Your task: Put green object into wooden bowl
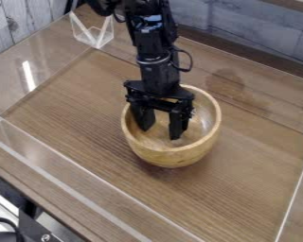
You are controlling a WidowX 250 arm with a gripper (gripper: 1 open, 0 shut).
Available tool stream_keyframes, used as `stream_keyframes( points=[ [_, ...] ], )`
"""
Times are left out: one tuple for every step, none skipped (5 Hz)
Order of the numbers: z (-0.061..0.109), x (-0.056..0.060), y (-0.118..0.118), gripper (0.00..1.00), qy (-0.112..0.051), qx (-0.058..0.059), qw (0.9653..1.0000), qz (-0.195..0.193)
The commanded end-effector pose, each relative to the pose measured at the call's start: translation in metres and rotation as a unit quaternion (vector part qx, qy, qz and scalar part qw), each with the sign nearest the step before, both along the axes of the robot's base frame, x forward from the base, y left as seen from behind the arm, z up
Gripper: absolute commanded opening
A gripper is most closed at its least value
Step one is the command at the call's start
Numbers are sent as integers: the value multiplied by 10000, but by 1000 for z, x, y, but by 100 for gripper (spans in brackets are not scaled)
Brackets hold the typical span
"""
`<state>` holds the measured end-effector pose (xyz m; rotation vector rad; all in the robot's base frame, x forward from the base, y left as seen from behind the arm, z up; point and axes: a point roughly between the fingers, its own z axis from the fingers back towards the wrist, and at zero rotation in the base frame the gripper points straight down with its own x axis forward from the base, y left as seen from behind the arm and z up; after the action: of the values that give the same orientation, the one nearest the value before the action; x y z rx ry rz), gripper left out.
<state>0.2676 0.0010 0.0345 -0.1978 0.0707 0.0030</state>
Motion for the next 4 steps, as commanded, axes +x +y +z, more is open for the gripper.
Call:
stream_keyframes(
  points=[
    [21, 11, 7, 100, -260, 48, 9996, 48],
    [31, 16, 12, 100, -309, 73, 9995, 79],
    [36, 17, 11, 100, -305, 95, 9994, 160],
    [40, 17, 11, 0, -292, 112, 9992, 241]
  ],
)
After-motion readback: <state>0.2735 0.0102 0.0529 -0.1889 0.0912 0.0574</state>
